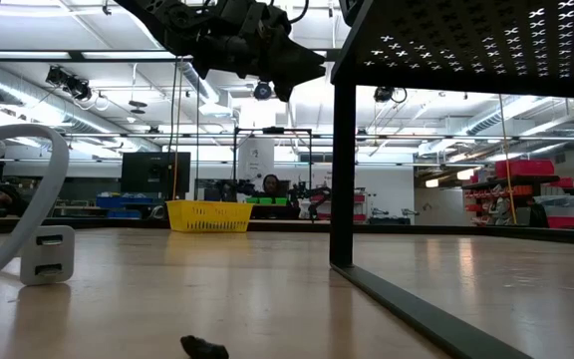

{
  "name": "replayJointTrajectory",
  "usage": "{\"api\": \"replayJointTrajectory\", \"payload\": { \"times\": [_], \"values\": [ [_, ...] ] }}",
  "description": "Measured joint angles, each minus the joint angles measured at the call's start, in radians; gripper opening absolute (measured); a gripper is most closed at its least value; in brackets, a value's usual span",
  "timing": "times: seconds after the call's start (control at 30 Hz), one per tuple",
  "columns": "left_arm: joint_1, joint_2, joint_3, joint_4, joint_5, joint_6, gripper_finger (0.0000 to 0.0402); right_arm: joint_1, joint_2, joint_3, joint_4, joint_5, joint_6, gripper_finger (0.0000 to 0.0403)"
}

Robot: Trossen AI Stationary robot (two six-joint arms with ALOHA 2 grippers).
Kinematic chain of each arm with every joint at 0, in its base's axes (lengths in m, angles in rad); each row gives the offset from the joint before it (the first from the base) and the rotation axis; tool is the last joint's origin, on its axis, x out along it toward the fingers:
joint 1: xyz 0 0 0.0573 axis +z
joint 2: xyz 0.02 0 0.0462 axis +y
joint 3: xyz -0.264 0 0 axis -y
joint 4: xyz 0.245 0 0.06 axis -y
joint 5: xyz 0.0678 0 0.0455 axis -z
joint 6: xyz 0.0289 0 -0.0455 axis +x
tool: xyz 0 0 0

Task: Pick & Place Office Desk Supplies
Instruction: Put the blue basket filled with spring keychains on the shelf

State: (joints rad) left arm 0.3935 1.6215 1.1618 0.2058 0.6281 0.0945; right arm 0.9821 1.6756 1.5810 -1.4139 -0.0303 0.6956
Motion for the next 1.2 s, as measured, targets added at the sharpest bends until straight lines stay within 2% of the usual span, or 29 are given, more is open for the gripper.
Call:
{"api": "replayJointTrajectory", "payload": {
  "times": [0.2,0.4,0.6,0.7,0.83,0.87,0.93,1.2],
  "values": [
    [0.000,0.000,0.000,0.000,0.000,0.001,0.0135,-0.011,0.000,0.032,-0.012,0.044,0.006,0.0146],
    [0.000,0.000,0.000,0.000,0.001,0.002,0.0135,-0.011,-0.001,0.164,-0.045,0.170,0.007,0.0157],
    [0.000,0.000,0.000,-0.001,0.031,0.003,0.0135,-0.026,-0.003,0.245,-0.163,0.285,0.055,0.0154],
    [-0.001,0.000,0.000,0.000,0.034,0.003,0.0135,-0.060,-0.002,0.244,-0.157,0.288,-0.010,0.0124],
    [0.000,0.000,0.000,0.000,0.034,0.006,0.0135,-0.108,0.015,0.242,-0.156,0.290,-0.149,0.0028],
    [0.000,0.000,0.000,0.001,0.035,0.011,0.0135,-0.120,0.016,0.235,-0.155,0.290,-0.180,0.0015],
    [0.000,0.000,0.000,0.001,0.034,0.013,0.0135,-0.145,0.016,0.210,-0.158,0.287,-0.212,0.0010],
    [0.000,0.000,0.000,0.001,0.057,0.036,0.0135,-0.220,0.016,0.085,-0.157,0.169,-0.288,0.0002]
  ]
}}
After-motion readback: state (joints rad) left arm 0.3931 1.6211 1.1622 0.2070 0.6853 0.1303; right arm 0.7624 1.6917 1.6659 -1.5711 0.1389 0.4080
